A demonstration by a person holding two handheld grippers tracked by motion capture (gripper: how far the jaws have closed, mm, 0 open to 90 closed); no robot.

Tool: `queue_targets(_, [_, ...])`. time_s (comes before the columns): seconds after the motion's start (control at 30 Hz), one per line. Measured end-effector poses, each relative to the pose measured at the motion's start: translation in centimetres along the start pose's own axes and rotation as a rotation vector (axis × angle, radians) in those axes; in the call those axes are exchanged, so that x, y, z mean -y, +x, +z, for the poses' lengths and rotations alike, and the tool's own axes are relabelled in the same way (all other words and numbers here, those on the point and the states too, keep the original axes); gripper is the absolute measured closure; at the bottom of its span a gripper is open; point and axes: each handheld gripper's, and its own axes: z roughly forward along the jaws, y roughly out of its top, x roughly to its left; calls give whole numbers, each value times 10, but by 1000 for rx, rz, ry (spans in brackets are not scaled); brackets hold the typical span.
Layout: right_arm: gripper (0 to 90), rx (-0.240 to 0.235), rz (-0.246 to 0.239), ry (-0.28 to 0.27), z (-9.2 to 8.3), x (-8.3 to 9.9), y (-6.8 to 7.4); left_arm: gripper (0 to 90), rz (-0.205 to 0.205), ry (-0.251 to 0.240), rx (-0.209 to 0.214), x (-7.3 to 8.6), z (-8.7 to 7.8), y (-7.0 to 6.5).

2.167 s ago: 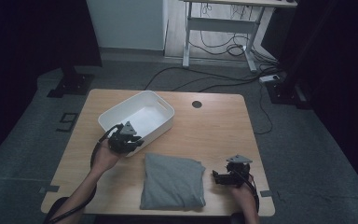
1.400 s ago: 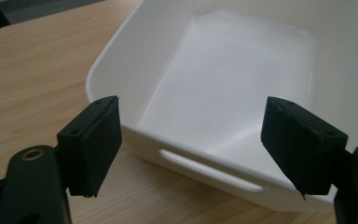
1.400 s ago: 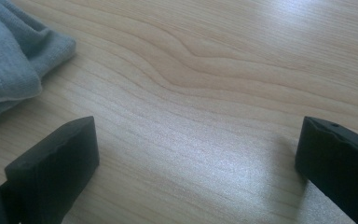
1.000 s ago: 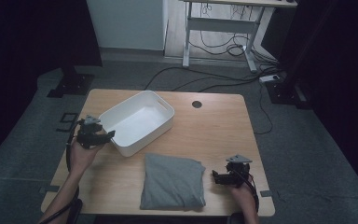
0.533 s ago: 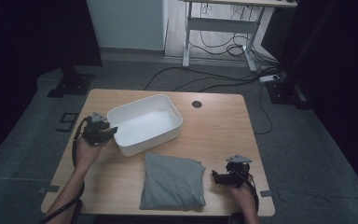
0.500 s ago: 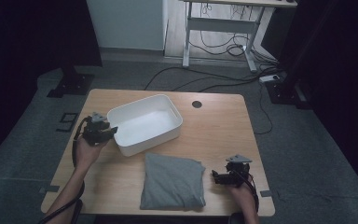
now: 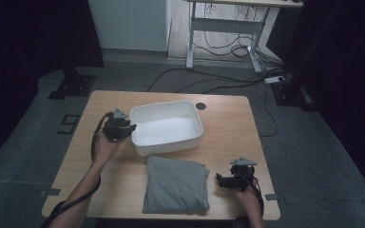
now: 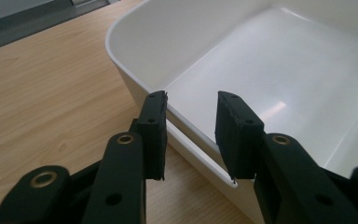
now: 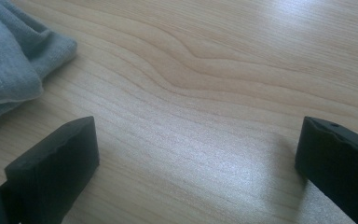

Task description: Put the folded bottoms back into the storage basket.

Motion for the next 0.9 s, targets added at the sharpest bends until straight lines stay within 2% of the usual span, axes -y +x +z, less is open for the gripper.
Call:
queue_targets(0.37, [0, 0, 1, 0, 0, 0, 0, 698, 27, 6, 6, -11, 11, -8])
queue_targets(0.7, [0, 0, 1, 1, 0, 0, 0, 665, 76, 19, -1, -14, 14, -26])
queue_targets(0.9, [0, 0, 1, 1, 0, 0, 0, 638, 64, 13, 23, -14, 16, -27])
